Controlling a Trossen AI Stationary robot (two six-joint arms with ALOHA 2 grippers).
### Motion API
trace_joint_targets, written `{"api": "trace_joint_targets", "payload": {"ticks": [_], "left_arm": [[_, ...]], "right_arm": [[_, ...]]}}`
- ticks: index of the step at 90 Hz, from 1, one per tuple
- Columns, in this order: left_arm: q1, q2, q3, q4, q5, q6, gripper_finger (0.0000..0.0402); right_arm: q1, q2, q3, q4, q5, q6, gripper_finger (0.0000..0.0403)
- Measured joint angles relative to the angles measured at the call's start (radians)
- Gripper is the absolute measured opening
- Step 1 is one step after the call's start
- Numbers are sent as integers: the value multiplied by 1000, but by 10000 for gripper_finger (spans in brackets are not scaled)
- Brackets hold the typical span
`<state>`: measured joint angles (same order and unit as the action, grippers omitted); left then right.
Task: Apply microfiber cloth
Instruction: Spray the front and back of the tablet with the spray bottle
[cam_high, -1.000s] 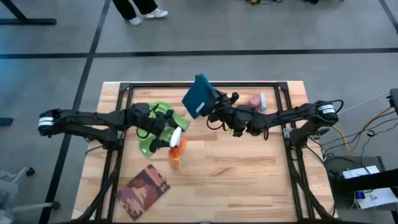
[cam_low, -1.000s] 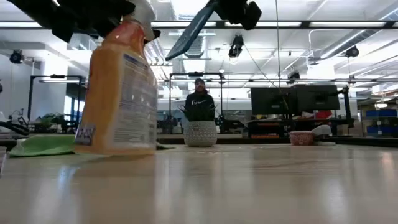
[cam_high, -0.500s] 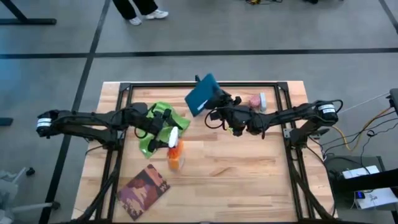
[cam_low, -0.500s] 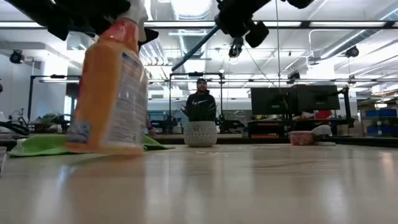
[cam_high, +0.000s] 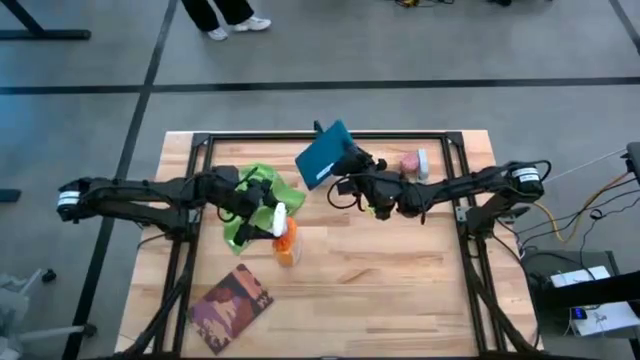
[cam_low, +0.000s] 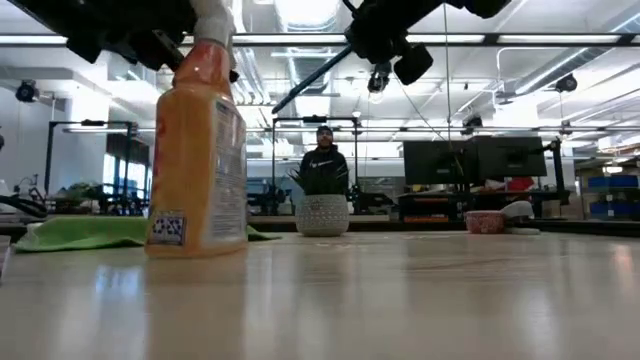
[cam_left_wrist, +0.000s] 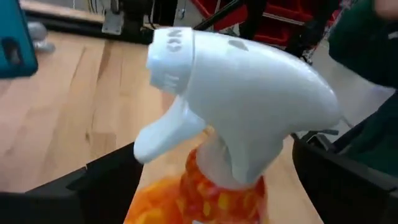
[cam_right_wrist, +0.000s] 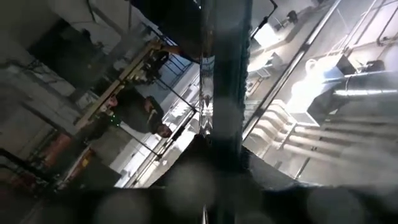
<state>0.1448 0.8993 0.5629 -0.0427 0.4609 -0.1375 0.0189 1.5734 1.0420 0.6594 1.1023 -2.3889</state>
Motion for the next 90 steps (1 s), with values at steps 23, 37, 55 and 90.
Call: {"api": "trace_joint_targets", "payload": {"ticks": [23,37,55,90], "left_arm": [[-3,-82,0,-183,-77,-58,387],[-54,-92,-14,-228,-144,-106,387],[-239,-27,-26,-226,-350,-173,387],[-490,169,-27,-156,-689,-337,387]], "right_arm": [[-4,0,-1,2,10,32,13],[-7,-12,-2,3,45,42,13],[-6,-66,-5,5,53,88,13],[-6,-138,-96,0,104,220,13]]}}
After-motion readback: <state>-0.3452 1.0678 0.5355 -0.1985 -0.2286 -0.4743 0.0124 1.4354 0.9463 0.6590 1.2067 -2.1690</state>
